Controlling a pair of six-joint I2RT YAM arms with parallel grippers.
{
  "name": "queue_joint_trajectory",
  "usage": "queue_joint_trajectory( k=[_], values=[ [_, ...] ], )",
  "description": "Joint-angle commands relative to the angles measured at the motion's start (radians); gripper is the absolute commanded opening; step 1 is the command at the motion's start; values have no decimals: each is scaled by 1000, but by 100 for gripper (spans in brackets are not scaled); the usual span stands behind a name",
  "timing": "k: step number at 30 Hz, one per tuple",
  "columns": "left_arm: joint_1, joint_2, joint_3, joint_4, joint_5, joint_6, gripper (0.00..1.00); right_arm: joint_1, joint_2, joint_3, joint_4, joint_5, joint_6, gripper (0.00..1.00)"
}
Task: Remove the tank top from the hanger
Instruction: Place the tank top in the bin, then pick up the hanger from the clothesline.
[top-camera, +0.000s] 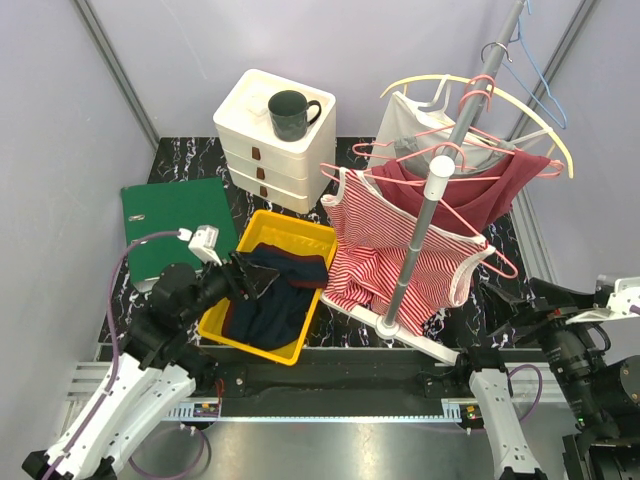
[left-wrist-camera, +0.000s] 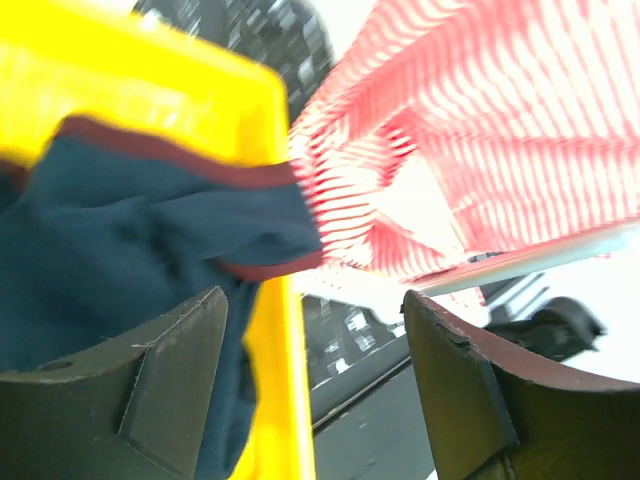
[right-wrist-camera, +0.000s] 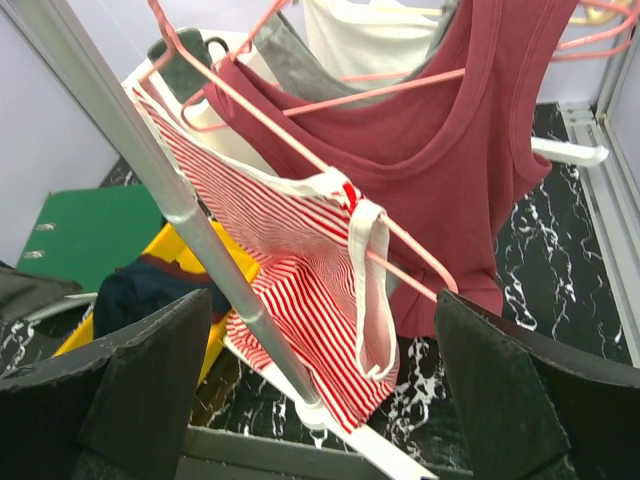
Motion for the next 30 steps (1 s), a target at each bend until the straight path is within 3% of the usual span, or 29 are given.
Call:
queue_joint_trajectory(
  k=[1, 12, 17, 20, 25, 30],
  values=[
    [1, -21, 64, 87, 77, 6, 74, 5, -13, -35, -34, -21, -59, 100],
    [2, 31, 170, 170, 325, 86, 72, 5, 128, -79, 87, 3, -250, 98],
    [1, 33, 187, 141, 350, 115, 72, 8, 212, -59, 137, -133, -378, 94],
    [1, 36, 187, 127, 347, 123, 73, 8, 253, -69, 156, -256, -406, 85],
    [1, 31, 192, 123, 376, 121, 74, 8, 229, -155, 222, -340, -413, 55],
    [2, 25, 201, 115, 384, 129, 74, 7, 156, -258, 265, -380, -456, 55]
  ],
)
